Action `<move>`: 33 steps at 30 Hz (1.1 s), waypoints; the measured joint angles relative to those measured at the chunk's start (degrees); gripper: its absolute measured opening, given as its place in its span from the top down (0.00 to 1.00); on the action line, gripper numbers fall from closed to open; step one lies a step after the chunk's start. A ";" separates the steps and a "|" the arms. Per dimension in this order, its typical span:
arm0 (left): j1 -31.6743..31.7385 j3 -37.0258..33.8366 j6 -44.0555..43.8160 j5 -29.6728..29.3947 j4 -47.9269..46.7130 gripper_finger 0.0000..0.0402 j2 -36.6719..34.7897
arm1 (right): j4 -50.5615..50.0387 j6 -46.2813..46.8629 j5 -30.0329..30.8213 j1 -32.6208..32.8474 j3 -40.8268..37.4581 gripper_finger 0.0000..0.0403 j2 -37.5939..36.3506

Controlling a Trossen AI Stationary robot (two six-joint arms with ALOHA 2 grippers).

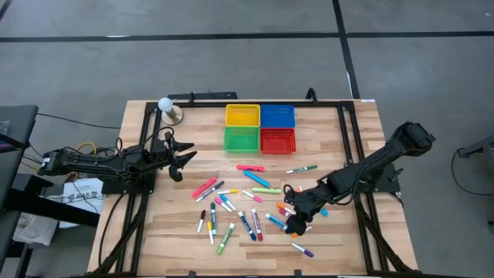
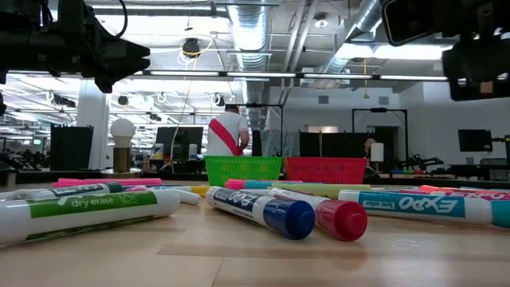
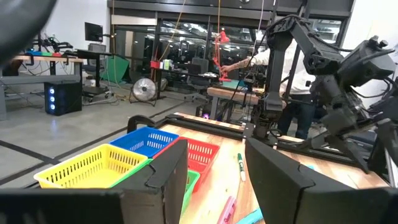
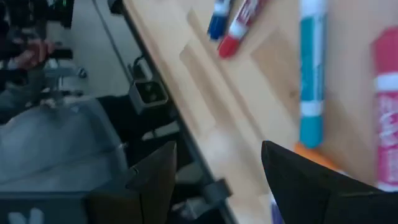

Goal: Pick & Place Markers
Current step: Put the top small orange highlighter pen into the blue bin

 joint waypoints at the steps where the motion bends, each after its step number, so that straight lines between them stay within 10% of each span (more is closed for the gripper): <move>1: -0.02 0.00 0.00 0.00 0.02 0.60 -0.02 | -0.23 -0.30 -1.39 -0.11 0.00 0.44 0.21; 11: -0.01 0.02 0.00 0.00 0.00 0.60 -0.02 | -0.29 -5.90 1.96 -2.92 2.53 0.44 0.95; 22: 0.00 0.00 0.02 0.00 0.02 0.60 -0.01 | -39.01 -20.56 15.26 -4.88 22.74 0.44 12.34; 33: -0.02 0.02 0.02 0.00 0.00 0.60 1.08 | -36.43 -25.84 16.66 -8.84 23.04 0.44 20.40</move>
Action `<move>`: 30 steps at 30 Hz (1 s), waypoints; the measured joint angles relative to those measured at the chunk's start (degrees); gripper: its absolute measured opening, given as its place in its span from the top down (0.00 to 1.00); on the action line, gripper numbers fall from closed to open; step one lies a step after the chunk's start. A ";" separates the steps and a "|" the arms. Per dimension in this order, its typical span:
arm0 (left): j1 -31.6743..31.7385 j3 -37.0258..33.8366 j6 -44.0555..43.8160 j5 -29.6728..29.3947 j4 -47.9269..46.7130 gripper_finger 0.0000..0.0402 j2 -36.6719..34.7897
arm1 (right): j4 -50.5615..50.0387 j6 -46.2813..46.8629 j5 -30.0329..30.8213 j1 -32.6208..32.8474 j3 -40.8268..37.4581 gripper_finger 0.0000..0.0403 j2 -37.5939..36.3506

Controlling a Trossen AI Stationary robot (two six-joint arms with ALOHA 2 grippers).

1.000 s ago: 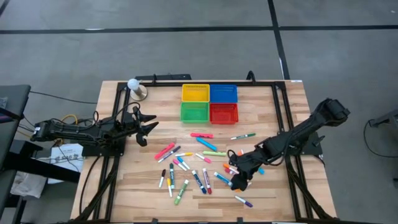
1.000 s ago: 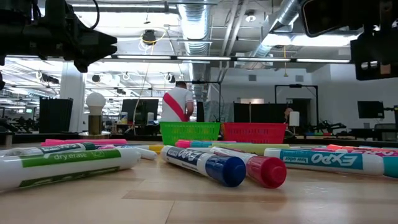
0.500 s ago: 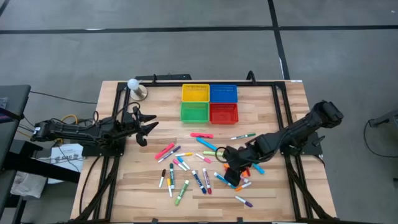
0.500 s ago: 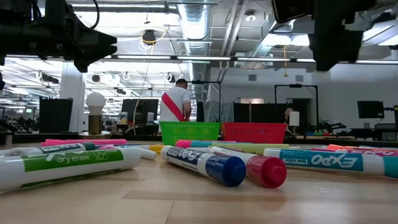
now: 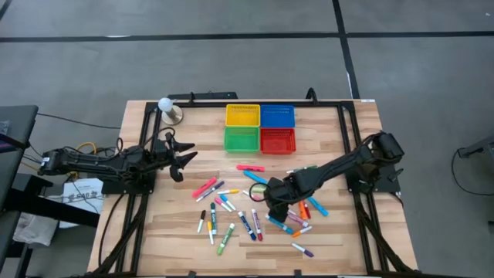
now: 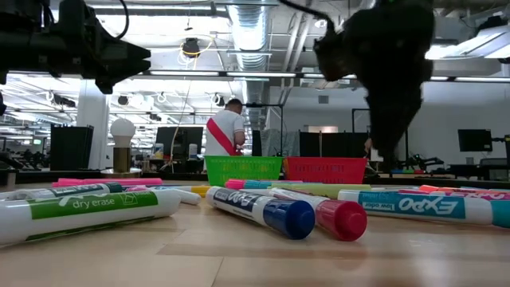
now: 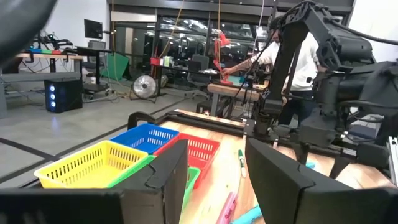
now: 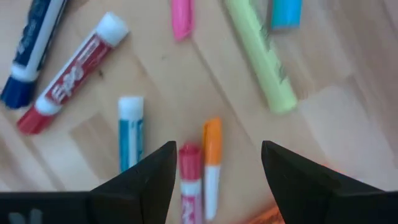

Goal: Pick & Place Markers
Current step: Put the top small orange highlighter pen into the blue bin

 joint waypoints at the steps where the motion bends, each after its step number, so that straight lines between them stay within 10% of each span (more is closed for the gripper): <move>1: 0.01 -0.02 0.00 0.00 -0.03 0.60 0.02 | 0.16 -0.56 -0.06 -0.35 0.00 0.44 0.24; 30: 0.02 0.00 0.00 0.00 0.02 0.60 0.79 | 2.78 6.18 1.73 0.93 -1.24 0.44 2.06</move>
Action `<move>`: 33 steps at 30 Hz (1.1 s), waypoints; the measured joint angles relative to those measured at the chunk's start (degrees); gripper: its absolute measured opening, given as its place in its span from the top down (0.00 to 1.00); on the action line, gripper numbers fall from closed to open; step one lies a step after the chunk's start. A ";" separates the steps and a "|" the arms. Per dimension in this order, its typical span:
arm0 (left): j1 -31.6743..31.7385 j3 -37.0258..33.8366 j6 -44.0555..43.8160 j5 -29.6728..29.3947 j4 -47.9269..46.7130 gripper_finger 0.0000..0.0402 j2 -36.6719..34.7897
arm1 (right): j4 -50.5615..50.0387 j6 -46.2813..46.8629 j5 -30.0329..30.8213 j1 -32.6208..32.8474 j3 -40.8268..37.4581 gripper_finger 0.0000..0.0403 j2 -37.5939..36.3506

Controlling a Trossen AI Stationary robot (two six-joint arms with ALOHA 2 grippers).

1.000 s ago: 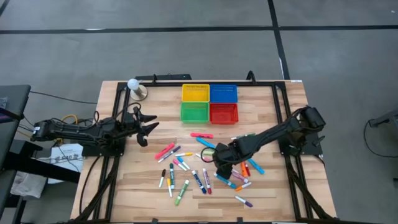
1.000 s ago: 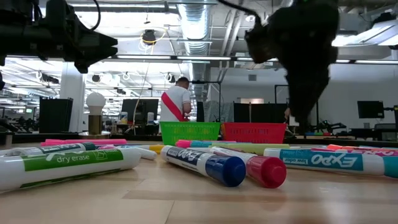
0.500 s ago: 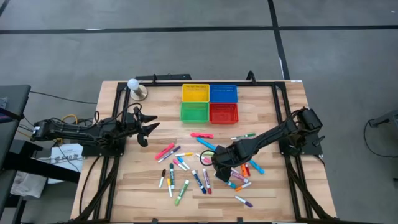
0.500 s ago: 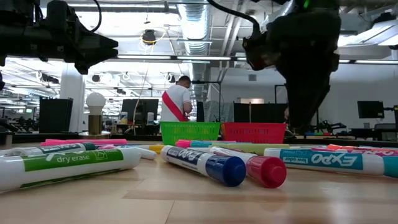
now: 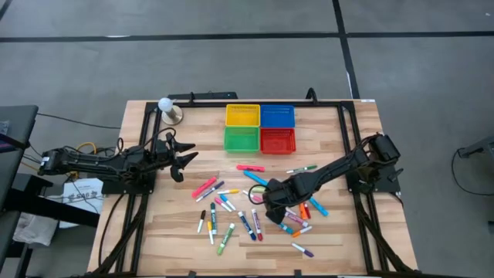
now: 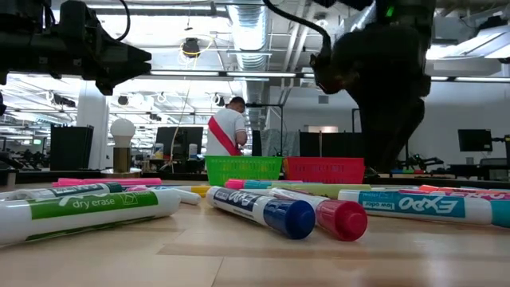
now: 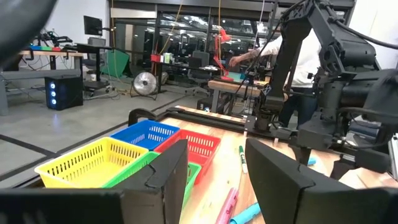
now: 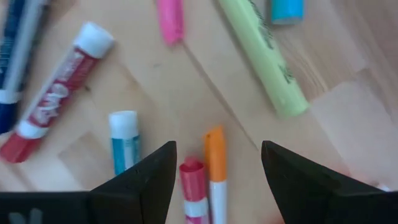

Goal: Pick & Place Markers
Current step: Put the top small orange highlighter pen into the blue bin

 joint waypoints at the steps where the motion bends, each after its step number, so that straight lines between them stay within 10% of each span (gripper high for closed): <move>1: -0.01 0.00 -0.02 0.00 -0.01 0.60 0.00 | 0.14 0.61 0.26 0.00 -0.32 0.44 0.00; 33: 0.00 -0.01 0.20 0.00 -0.01 0.60 0.00 | 3.62 2.97 0.95 0.34 -3.32 0.44 1.01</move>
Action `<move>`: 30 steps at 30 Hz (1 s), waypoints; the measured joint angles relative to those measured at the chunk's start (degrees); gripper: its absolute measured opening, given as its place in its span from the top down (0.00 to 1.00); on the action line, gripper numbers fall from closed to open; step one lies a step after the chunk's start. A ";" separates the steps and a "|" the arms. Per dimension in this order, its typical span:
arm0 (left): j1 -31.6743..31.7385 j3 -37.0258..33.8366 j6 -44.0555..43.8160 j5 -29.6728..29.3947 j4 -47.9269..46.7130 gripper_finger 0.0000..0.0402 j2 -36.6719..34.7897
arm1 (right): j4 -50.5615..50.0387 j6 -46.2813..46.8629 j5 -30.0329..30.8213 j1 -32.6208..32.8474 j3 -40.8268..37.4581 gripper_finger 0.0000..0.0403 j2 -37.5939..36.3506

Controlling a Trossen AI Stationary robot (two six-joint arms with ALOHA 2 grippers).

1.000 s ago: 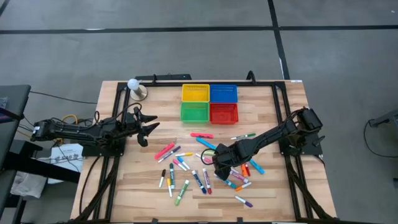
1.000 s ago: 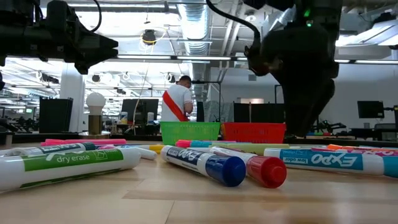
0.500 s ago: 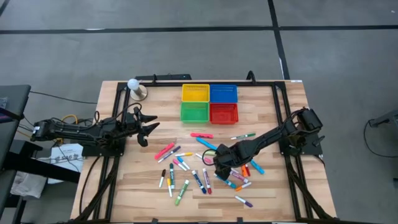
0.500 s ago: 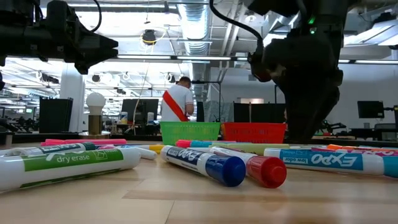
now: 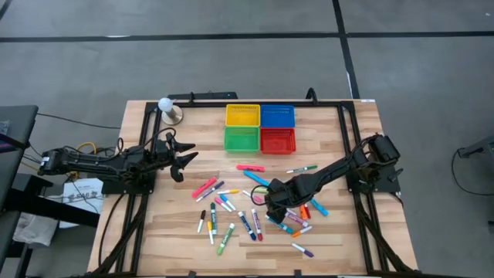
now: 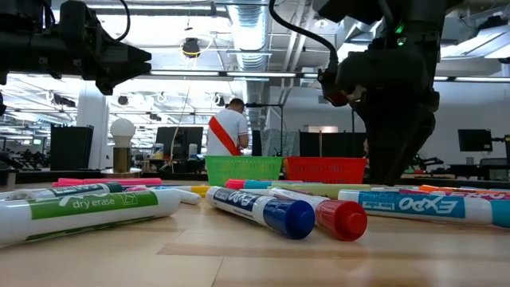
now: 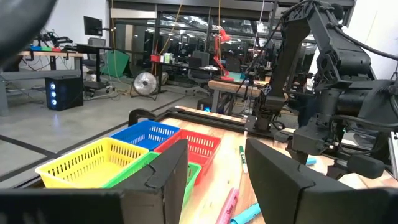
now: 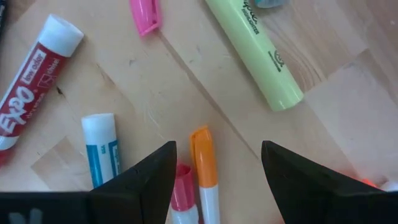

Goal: Pick & Place Markers
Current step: Put the top small orange highlighter pen into the blue bin

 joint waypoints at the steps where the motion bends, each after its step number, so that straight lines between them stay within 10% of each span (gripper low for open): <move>1: 0.01 0.01 -0.02 0.00 0.01 0.60 0.00 | 0.24 0.16 -0.10 -0.01 0.00 0.44 0.74; 30: 0.01 0.01 -0.02 0.00 0.42 0.60 -0.04 | -3.47 -0.80 0.10 0.03 2.52 0.44 6.16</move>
